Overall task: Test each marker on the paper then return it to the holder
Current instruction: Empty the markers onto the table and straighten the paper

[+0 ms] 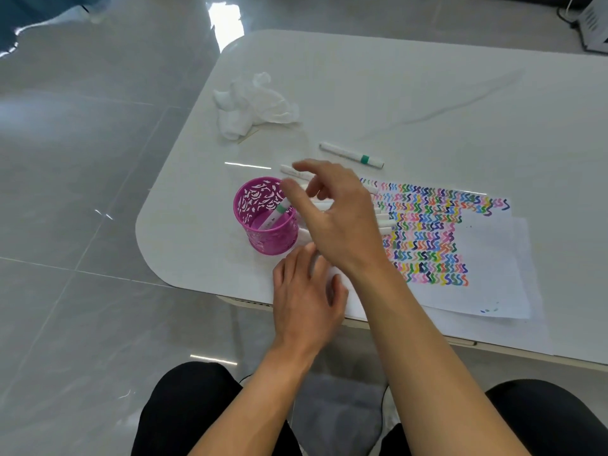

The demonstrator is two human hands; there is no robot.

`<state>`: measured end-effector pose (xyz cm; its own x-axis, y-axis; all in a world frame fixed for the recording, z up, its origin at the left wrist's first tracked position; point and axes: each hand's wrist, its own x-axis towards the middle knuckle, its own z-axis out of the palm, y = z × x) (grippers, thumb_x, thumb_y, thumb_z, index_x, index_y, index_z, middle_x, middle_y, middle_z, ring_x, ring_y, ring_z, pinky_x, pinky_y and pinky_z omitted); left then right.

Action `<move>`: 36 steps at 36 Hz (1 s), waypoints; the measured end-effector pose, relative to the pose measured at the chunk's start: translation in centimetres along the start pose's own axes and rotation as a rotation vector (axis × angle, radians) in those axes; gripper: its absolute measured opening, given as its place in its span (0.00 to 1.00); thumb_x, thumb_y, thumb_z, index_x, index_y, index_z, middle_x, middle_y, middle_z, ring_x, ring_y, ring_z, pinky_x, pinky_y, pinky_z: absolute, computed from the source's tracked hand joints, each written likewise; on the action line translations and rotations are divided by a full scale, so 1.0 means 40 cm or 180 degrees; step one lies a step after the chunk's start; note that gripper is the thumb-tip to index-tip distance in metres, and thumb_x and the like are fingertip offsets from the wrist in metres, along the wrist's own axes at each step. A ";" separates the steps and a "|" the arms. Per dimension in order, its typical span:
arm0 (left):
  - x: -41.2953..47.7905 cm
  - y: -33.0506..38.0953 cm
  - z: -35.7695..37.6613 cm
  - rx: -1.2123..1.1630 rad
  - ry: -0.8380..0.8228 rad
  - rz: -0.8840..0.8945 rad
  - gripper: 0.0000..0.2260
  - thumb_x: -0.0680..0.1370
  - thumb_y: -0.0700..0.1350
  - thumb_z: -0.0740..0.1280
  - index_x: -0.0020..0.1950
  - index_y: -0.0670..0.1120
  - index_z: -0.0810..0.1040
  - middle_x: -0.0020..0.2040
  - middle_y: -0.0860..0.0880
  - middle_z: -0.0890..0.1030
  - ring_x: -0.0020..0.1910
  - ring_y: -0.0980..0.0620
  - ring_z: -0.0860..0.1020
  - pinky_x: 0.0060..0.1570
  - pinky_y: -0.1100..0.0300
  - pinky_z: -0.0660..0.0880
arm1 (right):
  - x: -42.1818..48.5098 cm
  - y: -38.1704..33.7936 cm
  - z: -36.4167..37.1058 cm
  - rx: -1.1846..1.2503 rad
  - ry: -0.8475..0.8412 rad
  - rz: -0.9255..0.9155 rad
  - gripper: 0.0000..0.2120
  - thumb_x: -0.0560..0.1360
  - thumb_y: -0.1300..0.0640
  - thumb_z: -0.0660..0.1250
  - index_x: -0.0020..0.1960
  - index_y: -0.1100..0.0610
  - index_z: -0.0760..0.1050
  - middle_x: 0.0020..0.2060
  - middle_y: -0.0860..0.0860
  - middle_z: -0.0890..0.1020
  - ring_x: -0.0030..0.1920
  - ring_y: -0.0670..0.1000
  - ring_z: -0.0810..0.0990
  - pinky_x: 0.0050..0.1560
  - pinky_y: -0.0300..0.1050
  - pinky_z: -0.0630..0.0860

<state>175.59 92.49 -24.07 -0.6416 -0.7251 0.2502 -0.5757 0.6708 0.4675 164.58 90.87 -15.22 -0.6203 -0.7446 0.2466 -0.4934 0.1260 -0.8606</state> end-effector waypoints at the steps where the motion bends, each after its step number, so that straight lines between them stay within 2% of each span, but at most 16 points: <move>1: 0.000 0.000 0.000 0.0015 0.0001 -0.0006 0.16 0.75 0.46 0.65 0.62 0.45 0.78 0.62 0.46 0.77 0.64 0.45 0.73 0.63 0.51 0.68 | 0.001 -0.004 0.005 -0.0049 -0.0090 -0.0002 0.15 0.79 0.44 0.72 0.62 0.50 0.82 0.42 0.47 0.79 0.48 0.48 0.76 0.53 0.49 0.76; 7: -0.002 -0.004 0.008 0.0031 0.0106 0.0016 0.14 0.74 0.45 0.69 0.59 0.46 0.78 0.57 0.45 0.79 0.60 0.44 0.75 0.61 0.52 0.68 | 0.007 -0.007 0.017 -0.0345 -0.0372 -0.0139 0.05 0.80 0.54 0.72 0.50 0.55 0.83 0.39 0.45 0.77 0.45 0.48 0.74 0.49 0.45 0.72; 9: -0.002 -0.004 0.011 0.0059 0.0091 -0.0005 0.15 0.73 0.46 0.69 0.60 0.45 0.78 0.57 0.45 0.79 0.61 0.43 0.74 0.62 0.52 0.67 | 0.008 -0.006 0.014 -0.0334 -0.0404 -0.0166 0.04 0.80 0.56 0.72 0.48 0.56 0.82 0.38 0.45 0.76 0.44 0.48 0.73 0.47 0.44 0.70; 12: -0.002 -0.003 0.008 0.0043 0.0049 0.0002 0.17 0.74 0.47 0.68 0.62 0.46 0.77 0.60 0.46 0.78 0.64 0.44 0.73 0.64 0.53 0.66 | 0.010 -0.007 0.002 -0.0231 -0.0373 -0.0220 0.04 0.80 0.56 0.71 0.48 0.57 0.80 0.39 0.48 0.78 0.43 0.50 0.75 0.47 0.46 0.73; 15: -0.001 -0.001 0.004 -0.0005 -0.0005 -0.0006 0.15 0.75 0.48 0.67 0.61 0.49 0.76 0.63 0.49 0.76 0.65 0.47 0.72 0.64 0.53 0.67 | 0.018 -0.007 -0.027 0.0123 0.0128 -0.0179 0.04 0.80 0.57 0.71 0.47 0.56 0.79 0.38 0.50 0.81 0.40 0.50 0.78 0.44 0.47 0.76; 19: 0.003 0.002 0.005 0.0010 -0.0106 -0.0126 0.13 0.76 0.50 0.65 0.59 0.53 0.77 0.63 0.53 0.74 0.66 0.52 0.70 0.65 0.56 0.65 | 0.027 0.028 -0.080 0.0663 0.0993 0.0185 0.03 0.80 0.57 0.69 0.47 0.53 0.79 0.36 0.42 0.81 0.38 0.40 0.78 0.44 0.38 0.75; 22: 0.004 0.004 0.008 0.0054 -0.0087 -0.0141 0.12 0.76 0.51 0.64 0.58 0.53 0.77 0.62 0.54 0.74 0.65 0.53 0.70 0.64 0.57 0.64 | 0.019 0.076 -0.104 0.0738 0.1260 0.0466 0.03 0.81 0.57 0.68 0.48 0.52 0.79 0.38 0.43 0.82 0.38 0.40 0.78 0.44 0.37 0.74; 25: 0.007 0.005 0.012 0.0090 -0.0073 -0.0168 0.12 0.75 0.51 0.64 0.58 0.53 0.77 0.62 0.53 0.73 0.65 0.53 0.70 0.63 0.56 0.65 | 0.004 0.131 -0.110 0.0459 0.1134 0.0695 0.04 0.82 0.58 0.67 0.50 0.53 0.79 0.40 0.44 0.82 0.39 0.41 0.79 0.43 0.34 0.74; 29: 0.011 0.007 0.017 0.0098 -0.0024 -0.0161 0.12 0.75 0.51 0.65 0.58 0.52 0.78 0.62 0.52 0.73 0.65 0.52 0.69 0.63 0.54 0.66 | -0.024 0.191 -0.095 -0.0059 0.0607 0.0845 0.03 0.83 0.59 0.66 0.52 0.53 0.78 0.46 0.50 0.82 0.47 0.50 0.80 0.48 0.45 0.78; 32: 0.014 0.007 0.021 0.0127 -0.0016 -0.0174 0.13 0.75 0.51 0.65 0.58 0.52 0.78 0.61 0.52 0.73 0.65 0.51 0.70 0.63 0.54 0.66 | -0.044 0.213 -0.084 -0.0386 0.0460 0.0700 0.04 0.82 0.61 0.66 0.55 0.55 0.79 0.50 0.52 0.81 0.51 0.52 0.79 0.53 0.49 0.79; 36: 0.017 0.010 0.025 0.0137 0.0011 -0.0189 0.13 0.75 0.51 0.64 0.58 0.52 0.77 0.61 0.52 0.74 0.64 0.51 0.70 0.63 0.55 0.66 | -0.048 0.210 -0.078 -0.0628 0.0525 0.0361 0.05 0.80 0.65 0.67 0.54 0.58 0.80 0.48 0.48 0.77 0.50 0.52 0.78 0.53 0.52 0.80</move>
<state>174.42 92.41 -24.55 -0.6041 -0.7642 0.2260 -0.6339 0.6327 0.4448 159.75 95.40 -21.53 -0.7612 -0.6037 0.2369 -0.5144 0.3395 -0.7875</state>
